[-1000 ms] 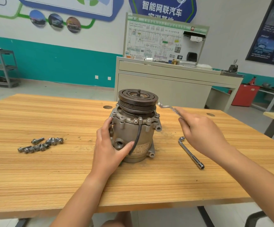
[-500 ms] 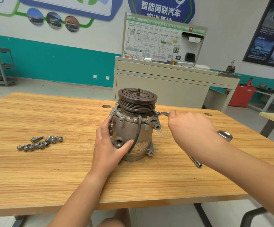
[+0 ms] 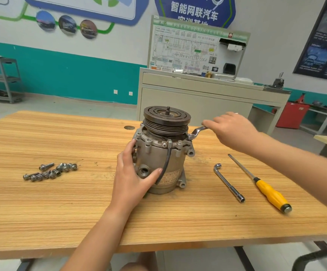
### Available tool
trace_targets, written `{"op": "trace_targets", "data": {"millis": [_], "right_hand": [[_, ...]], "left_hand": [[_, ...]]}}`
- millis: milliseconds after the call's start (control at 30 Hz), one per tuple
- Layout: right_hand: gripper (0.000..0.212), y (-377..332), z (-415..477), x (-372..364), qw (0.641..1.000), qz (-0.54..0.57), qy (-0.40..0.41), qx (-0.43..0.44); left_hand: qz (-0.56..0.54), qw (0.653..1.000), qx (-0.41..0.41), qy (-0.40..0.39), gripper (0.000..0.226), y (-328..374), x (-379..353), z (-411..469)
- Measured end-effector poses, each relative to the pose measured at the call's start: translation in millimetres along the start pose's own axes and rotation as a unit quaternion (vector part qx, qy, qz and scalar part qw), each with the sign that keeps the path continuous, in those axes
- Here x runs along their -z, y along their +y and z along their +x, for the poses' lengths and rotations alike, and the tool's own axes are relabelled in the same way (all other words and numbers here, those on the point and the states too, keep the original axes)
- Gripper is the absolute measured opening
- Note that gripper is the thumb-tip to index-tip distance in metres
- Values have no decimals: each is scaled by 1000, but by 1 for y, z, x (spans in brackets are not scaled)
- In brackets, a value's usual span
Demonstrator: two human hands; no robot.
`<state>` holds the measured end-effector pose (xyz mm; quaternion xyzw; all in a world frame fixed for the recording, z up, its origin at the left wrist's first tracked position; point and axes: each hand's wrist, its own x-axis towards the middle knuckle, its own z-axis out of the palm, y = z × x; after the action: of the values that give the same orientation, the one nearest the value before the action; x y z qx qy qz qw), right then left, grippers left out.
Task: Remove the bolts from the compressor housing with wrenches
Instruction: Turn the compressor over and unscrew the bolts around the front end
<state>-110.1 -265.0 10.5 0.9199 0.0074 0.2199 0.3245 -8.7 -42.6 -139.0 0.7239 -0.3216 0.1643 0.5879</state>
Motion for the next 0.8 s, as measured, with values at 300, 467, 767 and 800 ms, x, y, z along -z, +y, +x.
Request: {"op": "trace_targets", "data": {"millis": [300, 467, 767, 800], "right_hand": [[18, -30, 31, -32, 979, 141, 104, -110], [23, -21, -11, 0, 880, 309, 155, -326], [53, -59, -57, 45, 957, 125, -92, -244], [54, -61, -54, 47, 958, 118, -100, -243]], "left_hand": [[1, 1000, -5, -1, 93, 2, 2, -1], [3, 1000, -4, 3, 95, 1, 1, -1], [-1, 1000, -7, 7, 95, 2, 0, 0], [-1, 1000, -7, 7, 95, 1, 0, -1]]}}
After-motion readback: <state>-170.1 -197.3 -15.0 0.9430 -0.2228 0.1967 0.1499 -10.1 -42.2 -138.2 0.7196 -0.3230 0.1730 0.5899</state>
